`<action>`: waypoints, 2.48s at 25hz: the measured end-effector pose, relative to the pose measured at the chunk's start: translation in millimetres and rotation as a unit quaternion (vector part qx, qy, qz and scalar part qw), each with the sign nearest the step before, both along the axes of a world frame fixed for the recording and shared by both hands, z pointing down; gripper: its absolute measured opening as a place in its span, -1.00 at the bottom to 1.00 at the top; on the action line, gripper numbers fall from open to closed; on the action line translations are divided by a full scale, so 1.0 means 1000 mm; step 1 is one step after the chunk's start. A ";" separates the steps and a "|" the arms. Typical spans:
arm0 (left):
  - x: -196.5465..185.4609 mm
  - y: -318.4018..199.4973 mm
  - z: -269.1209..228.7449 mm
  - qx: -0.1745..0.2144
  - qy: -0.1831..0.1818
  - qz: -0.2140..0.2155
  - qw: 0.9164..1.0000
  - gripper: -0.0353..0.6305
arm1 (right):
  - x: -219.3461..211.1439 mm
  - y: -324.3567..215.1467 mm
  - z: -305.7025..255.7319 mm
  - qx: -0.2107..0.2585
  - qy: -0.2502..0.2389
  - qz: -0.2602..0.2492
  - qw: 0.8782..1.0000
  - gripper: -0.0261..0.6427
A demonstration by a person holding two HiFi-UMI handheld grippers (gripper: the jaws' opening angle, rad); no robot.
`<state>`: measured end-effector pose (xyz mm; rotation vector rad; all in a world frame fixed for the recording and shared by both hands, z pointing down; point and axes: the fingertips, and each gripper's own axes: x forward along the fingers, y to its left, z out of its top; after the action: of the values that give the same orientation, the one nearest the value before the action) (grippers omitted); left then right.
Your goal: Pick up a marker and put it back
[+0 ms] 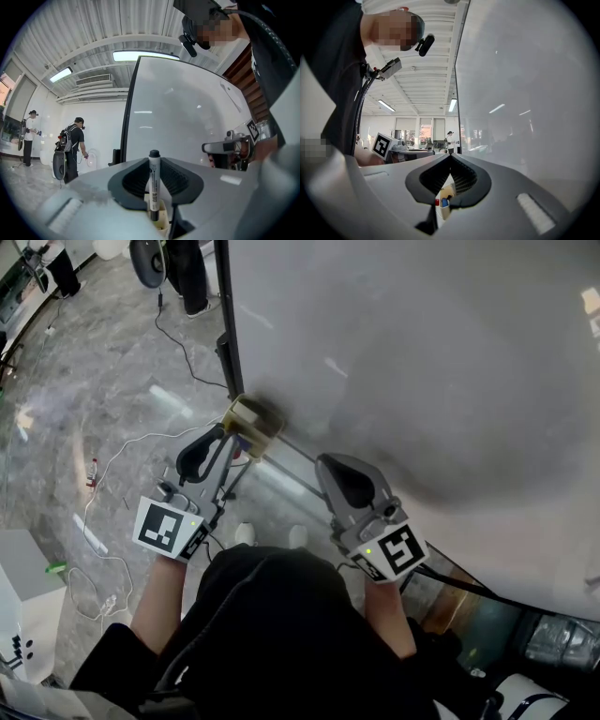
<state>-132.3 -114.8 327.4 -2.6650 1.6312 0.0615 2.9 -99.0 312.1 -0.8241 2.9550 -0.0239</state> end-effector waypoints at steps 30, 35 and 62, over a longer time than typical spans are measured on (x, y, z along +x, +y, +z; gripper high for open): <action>0.013 -0.036 0.076 -0.049 -0.025 0.039 0.998 -0.65 | 0.019 -0.005 0.007 -0.009 0.013 0.050 0.999 -0.89; 0.015 -0.038 0.090 -0.060 -0.034 0.044 0.997 -0.65 | 0.022 -0.005 0.011 -0.011 0.015 0.057 0.998 -0.89; 0.037 -0.040 0.128 -0.087 -0.076 0.064 0.991 -0.65 | 0.042 0.003 0.009 -0.013 0.024 0.085 0.996 -0.89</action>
<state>-95.5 -154.8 455.7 -2.8174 1.4848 -0.2878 45.1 -96.3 320.6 -1.0925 2.9222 -0.0347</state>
